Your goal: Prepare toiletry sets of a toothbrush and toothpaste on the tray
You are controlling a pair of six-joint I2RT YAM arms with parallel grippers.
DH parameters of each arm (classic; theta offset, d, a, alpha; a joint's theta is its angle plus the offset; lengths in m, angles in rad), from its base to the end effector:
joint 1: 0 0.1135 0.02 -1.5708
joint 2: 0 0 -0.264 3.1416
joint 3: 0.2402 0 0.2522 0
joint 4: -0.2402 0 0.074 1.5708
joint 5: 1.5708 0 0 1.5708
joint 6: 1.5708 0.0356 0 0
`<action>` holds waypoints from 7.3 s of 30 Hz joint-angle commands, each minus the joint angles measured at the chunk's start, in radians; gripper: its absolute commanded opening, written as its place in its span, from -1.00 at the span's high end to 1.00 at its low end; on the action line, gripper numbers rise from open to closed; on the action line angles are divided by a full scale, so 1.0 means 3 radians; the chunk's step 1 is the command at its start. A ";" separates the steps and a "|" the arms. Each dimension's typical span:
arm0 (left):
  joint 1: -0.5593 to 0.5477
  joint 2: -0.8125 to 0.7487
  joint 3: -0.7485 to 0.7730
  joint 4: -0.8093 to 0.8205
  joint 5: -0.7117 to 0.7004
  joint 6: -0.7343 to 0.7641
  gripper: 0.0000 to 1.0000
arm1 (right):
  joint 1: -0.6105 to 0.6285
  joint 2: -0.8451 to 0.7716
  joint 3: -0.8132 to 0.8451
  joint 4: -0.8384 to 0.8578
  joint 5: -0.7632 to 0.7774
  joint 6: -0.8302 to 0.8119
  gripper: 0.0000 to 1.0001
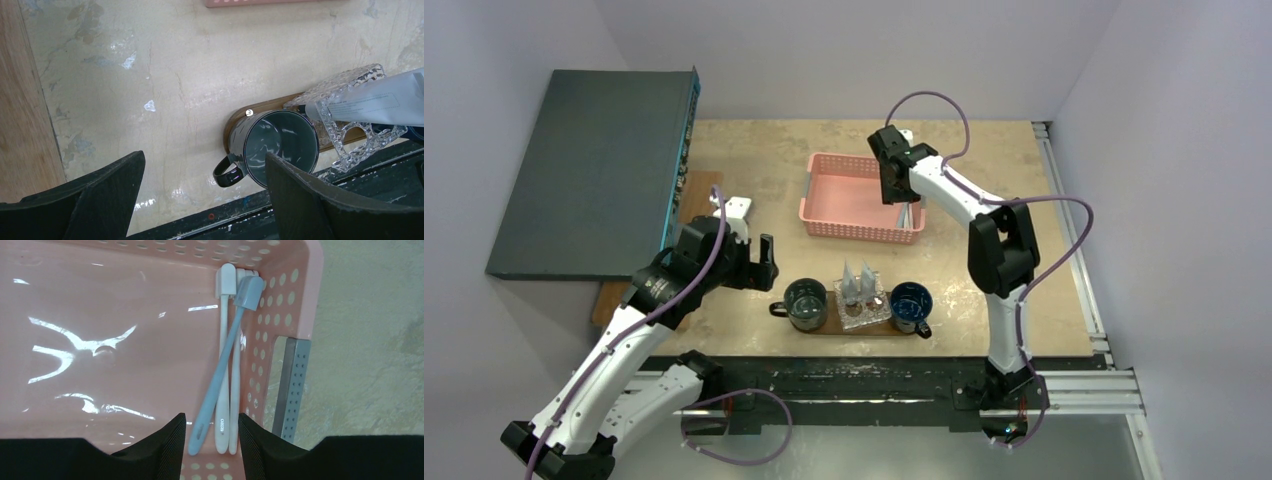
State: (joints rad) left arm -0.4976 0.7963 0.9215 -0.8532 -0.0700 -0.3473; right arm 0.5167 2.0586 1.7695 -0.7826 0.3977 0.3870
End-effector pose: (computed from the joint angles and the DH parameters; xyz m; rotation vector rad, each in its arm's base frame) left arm 0.1353 -0.0707 0.3194 0.1380 2.3184 -0.3526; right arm 0.3952 0.2087 0.2406 -0.0341 2.5229 -0.1764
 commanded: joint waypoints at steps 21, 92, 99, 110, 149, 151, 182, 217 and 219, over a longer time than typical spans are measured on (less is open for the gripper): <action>0.0021 0.0106 0.0032 0.0111 0.0039 0.0099 -0.78 | -0.0259 0.0649 0.0400 0.0104 -0.0295 0.0162 0.23; 0.0021 0.0111 0.0208 0.0221 0.0784 0.0130 -0.79 | -0.0170 -0.2189 -0.1087 0.0927 -0.2144 -0.0487 1.00; 0.0020 0.0226 0.0679 0.0123 0.1518 0.0189 -0.79 | -0.0124 -0.2546 -0.1259 0.0849 -0.2877 -0.0659 1.00; 0.0018 0.0273 0.1072 0.0162 0.2276 0.0117 -0.80 | 0.0281 -0.2835 -0.1392 0.0483 -0.3638 -0.1025 1.00; 0.0020 0.0214 0.1117 0.0547 0.3371 -0.0262 -0.54 | 0.1184 -0.2531 -0.1149 0.0715 -0.4547 -0.0958 1.00; 0.0017 0.0219 0.1118 0.0511 0.3364 -0.0220 -0.48 | 0.1192 -0.2508 -0.1131 0.0711 -0.4528 -0.0954 1.00; 0.0017 0.0187 0.1097 0.0274 0.3201 -0.0024 1.00 | 0.1254 -0.2514 -0.1181 0.0728 -0.4320 -0.0897 1.00; -0.2107 0.0448 0.1345 -0.0213 -0.0573 -0.0509 1.00 | 0.1248 -0.3217 -0.1592 0.0695 -0.1144 -0.0433 0.11; -0.2244 0.0601 0.1420 -0.0235 -0.0760 -0.0509 1.00 | 0.1248 -0.3238 -0.1637 0.0696 -0.1046 -0.0410 0.11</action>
State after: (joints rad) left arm -1.1034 0.9230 1.2850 -0.9302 -0.1043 -0.4713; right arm 0.8909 1.1225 1.2984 -0.5797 -0.0402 0.2398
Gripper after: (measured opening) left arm 0.196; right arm 0.448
